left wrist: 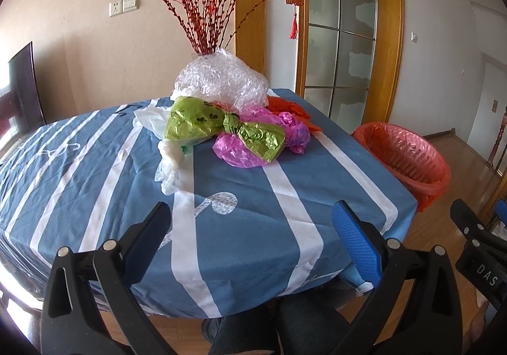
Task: Collect trash
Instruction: 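Grasp the white plastic bag with the left tool while the right tool grasps the green bag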
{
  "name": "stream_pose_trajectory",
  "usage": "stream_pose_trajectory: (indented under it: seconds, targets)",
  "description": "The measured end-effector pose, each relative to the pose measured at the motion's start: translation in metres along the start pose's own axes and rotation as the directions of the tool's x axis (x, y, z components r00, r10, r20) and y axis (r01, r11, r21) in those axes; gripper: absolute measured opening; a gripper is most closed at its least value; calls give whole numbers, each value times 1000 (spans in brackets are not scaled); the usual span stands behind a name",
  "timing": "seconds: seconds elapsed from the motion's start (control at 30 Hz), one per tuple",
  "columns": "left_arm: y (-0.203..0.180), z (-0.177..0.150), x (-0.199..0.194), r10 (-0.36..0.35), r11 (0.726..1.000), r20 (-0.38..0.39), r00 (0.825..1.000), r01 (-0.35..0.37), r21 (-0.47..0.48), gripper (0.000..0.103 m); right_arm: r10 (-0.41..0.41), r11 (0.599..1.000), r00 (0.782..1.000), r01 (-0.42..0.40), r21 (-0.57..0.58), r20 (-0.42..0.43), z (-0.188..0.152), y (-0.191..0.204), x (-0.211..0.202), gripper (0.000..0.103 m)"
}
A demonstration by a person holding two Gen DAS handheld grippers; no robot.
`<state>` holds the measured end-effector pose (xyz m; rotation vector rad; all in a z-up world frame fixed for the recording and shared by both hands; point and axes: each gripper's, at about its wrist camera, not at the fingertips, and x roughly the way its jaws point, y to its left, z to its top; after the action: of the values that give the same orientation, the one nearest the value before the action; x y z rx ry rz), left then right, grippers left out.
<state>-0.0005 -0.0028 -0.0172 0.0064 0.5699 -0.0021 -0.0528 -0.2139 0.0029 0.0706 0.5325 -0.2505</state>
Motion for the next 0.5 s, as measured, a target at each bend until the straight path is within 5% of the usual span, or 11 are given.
stream_pose_trajectory:
  seconds: [0.17,0.5]
  targets:
    - [19,4,18,-10,1000,-54,998,9,-22,99,33,999,999,-33,4,-20,0,3,9,101]
    - [96,35,74,68,985,-87,994,-81,-150,98,108,993,994,-109,-47,-16,20,32,34,101]
